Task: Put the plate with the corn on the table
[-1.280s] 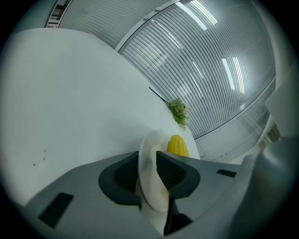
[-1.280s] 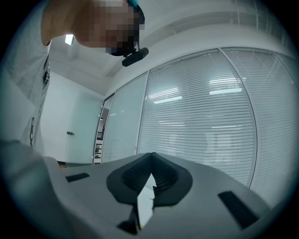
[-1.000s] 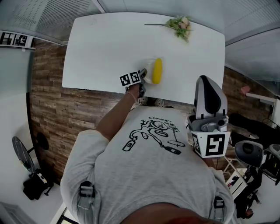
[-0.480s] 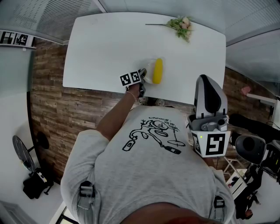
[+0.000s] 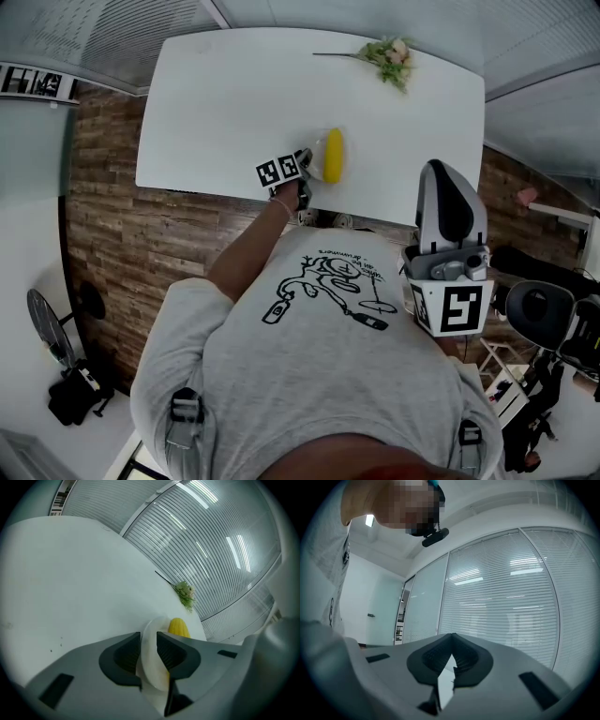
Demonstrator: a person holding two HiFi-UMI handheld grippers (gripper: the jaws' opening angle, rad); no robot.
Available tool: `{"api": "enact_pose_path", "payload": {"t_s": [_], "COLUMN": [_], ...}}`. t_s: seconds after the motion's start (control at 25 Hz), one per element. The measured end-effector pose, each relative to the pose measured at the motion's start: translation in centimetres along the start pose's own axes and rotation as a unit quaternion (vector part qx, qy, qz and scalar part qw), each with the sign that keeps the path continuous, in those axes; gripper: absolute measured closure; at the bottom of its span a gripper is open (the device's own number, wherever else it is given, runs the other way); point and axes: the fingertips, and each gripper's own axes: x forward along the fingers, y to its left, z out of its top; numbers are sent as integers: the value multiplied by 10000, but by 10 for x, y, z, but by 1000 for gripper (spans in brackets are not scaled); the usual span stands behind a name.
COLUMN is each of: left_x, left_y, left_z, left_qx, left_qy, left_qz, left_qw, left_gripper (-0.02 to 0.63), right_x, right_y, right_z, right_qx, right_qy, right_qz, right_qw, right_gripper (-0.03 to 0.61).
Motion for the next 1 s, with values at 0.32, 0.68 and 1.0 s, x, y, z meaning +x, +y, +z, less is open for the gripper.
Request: {"api": "enact_pose_path", "payload": {"t_s": [0.32, 0.68, 1.0], "left_x": [-3, -24, -56], "left_y": [0, -16, -68], "left_z": [1, 19, 46], "left_qx": [-17, 275, 1041], "left_qy": [-56, -344, -684], "left_qz": [24, -48, -481], "left_qw": [10000, 9990, 9910], "left_gripper": [514, 514, 514], "right_x": [0, 0, 0], "right_y": [0, -2, -2], "right_z": [-1, -8, -13], "right_qx": [14, 36, 30], "right_qy": [-12, 63, 123], "right_qz": [26, 19, 39], "right_qw": [10000, 10000, 9999], "right_gripper": [572, 572, 572]}}
